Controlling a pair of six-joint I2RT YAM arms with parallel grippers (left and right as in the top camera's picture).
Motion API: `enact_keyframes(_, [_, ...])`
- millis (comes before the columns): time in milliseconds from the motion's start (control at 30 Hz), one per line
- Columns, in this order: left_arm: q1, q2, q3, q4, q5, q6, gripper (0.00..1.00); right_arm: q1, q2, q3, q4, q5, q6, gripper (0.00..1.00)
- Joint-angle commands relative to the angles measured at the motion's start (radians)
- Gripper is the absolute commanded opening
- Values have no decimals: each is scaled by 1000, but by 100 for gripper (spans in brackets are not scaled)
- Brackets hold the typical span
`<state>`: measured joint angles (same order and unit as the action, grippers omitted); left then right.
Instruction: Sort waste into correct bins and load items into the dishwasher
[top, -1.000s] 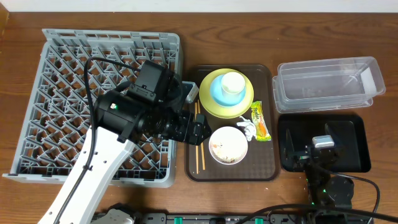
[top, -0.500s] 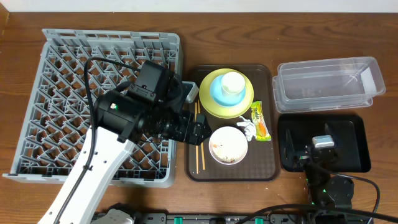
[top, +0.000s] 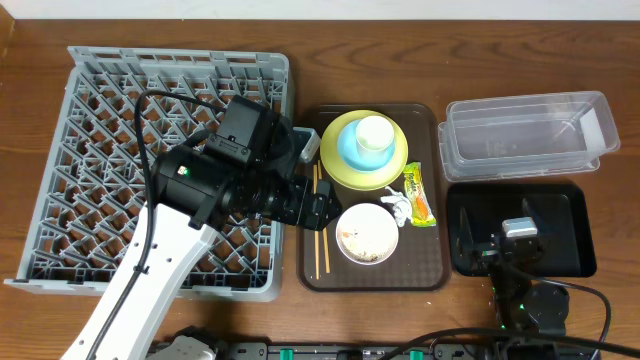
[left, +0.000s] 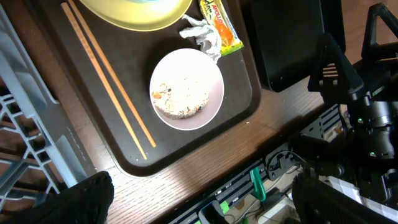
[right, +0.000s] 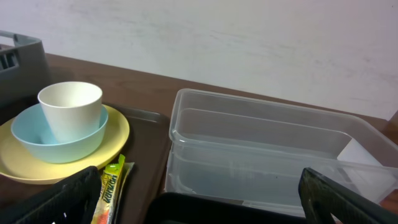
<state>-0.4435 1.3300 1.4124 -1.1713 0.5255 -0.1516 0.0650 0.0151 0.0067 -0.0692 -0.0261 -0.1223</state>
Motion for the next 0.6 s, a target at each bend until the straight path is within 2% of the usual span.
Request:
enact_keyframes(0, [-8, 11, -10, -5, 16, 20, 93, 5, -2, -1, -4, -1, -6, 99])
enact_keyframes(300, [-18, 19, -10, 8, -71, 20, 93, 5, -2, -1, -4, -1, -6, 99])
enact_keyframes(567, [-18, 21, -10, 47, -70, 20, 93, 5, -2, -1, -4, -1, -6, 99])
